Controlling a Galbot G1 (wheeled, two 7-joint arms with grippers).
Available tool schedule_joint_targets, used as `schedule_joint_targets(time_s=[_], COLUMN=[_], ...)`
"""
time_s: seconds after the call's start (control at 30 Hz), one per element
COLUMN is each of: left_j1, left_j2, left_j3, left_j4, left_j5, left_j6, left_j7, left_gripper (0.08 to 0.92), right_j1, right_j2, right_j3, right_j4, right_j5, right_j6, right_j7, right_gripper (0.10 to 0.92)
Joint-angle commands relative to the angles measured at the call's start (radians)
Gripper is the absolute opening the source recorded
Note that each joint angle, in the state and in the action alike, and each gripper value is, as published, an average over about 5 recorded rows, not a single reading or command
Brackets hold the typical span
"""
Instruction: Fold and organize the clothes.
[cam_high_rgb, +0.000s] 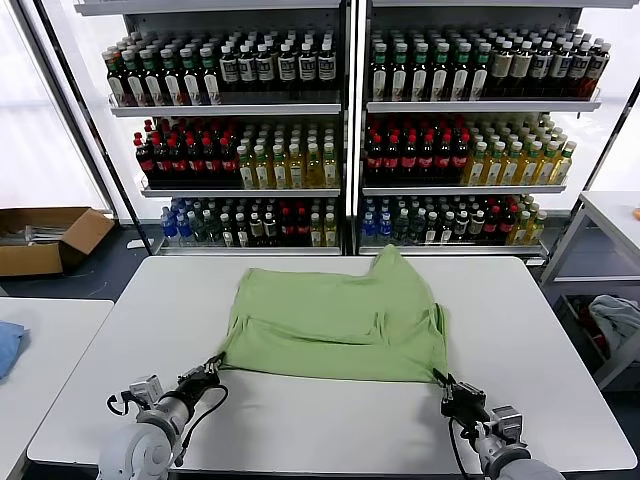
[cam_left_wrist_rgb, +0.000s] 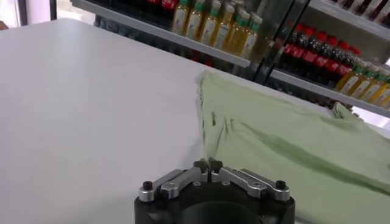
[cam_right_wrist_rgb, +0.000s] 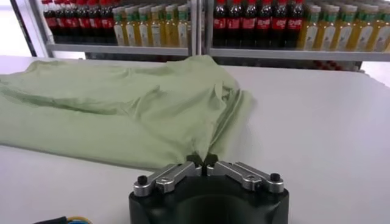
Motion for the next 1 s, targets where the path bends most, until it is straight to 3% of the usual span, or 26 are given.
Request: schedule_joint_targets(time_s=[0.03,0.4,0.67,0.87,1.0], left_j1=[0.227,0.521,0.591,0.525,0.491], left_j2=[-0.009,-0.089,-0.111,-0.101,-0.075], left_j3=[-0.073,-0.203,-0.186,-0.182,-0.212], left_j4=[-0.176,-0.378,-0.464,-0.479,-0.502], left_j5=[0.054,0.252,0.247,0.235,0.190], left_j6=[-0.005,-0.054,0.002,0.037,0.037], left_j7=[0.004,0.023,0.007,-0.026,-0.039], left_gripper=[0.087,0.087,0.085,0.091,0.179], right_j1=[-0.163,-0.429,-0.498,-0.457,-0.357], right_j2=[-0.002,0.000,0.021,0.009,-0.027], right_j3=[0.041,0.116,0.111,0.117,0.136], right_j4=[0.139,0.308,0.343,0.331,0.330], right_j5=[-0.002,-0.040,-0.073,-0.021,0.133], right_j6=[0.002,0.006,0.002,0.046,0.075], right_j7=[0.001,-0.024,0.007,0.025,0.075], right_gripper=[0.129,0.129,0.138,0.278,0.391])
